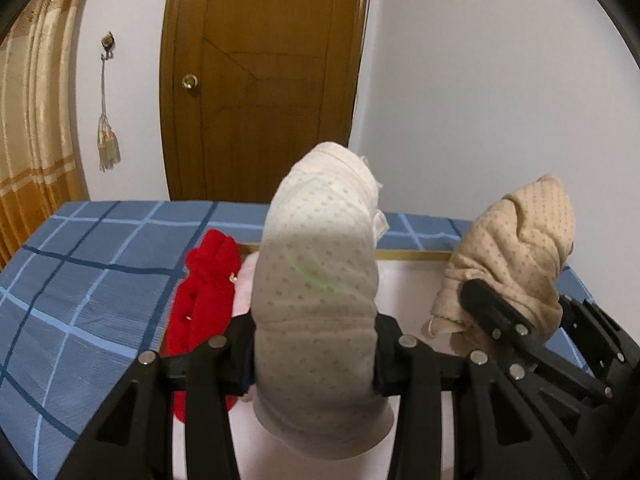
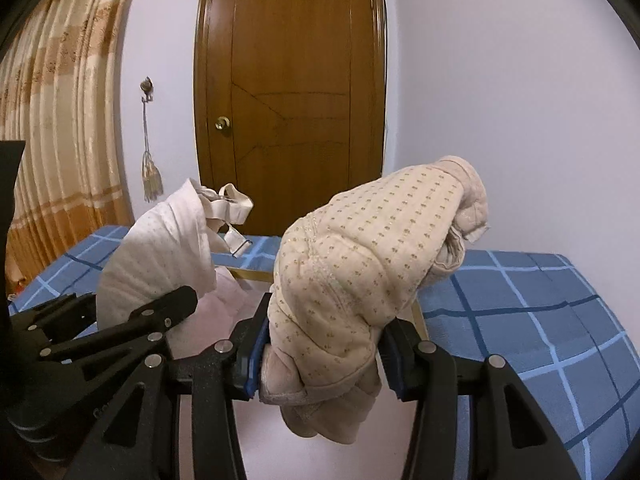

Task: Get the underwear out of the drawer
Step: 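Lift both dotted garments out of the drawer and carry them over the tray, then lower both dotted garments into the tray beside the others and open both tools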

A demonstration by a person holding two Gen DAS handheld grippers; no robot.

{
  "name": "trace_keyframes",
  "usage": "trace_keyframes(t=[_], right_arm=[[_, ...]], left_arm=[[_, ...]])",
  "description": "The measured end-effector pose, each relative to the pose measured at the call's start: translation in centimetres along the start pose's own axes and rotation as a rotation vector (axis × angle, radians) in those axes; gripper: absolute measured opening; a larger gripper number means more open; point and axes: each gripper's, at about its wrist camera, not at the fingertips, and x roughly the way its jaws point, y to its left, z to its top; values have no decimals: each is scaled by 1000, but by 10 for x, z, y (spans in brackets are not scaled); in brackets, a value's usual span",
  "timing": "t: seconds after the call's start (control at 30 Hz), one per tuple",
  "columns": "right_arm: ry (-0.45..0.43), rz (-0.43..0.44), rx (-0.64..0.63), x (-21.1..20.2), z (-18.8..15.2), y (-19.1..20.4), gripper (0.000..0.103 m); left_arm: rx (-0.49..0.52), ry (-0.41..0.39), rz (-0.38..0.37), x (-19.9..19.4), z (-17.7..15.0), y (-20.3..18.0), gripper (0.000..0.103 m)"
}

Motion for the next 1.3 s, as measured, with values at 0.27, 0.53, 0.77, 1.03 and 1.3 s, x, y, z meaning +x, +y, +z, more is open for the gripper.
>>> trace_keyframes(t=[0.27,0.53,0.77,1.03,1.3], right_arm=[[105,-19,26,36,4,-8,50],[128,10,46,53,9,-12,50],[186,191,121,67,6,-19,51],[305,284,215,95,-2,-24,61],[282,308,302,88,-8,-37,69]], left_arm=[[18,74,38,29,1,-6,41],[39,130,24,47,-2,-5,41],[79,148,16,49,-4,-11,46],[54,187,67,55,-4,-9,78],[70,148,97,45,-5,-16,102]])
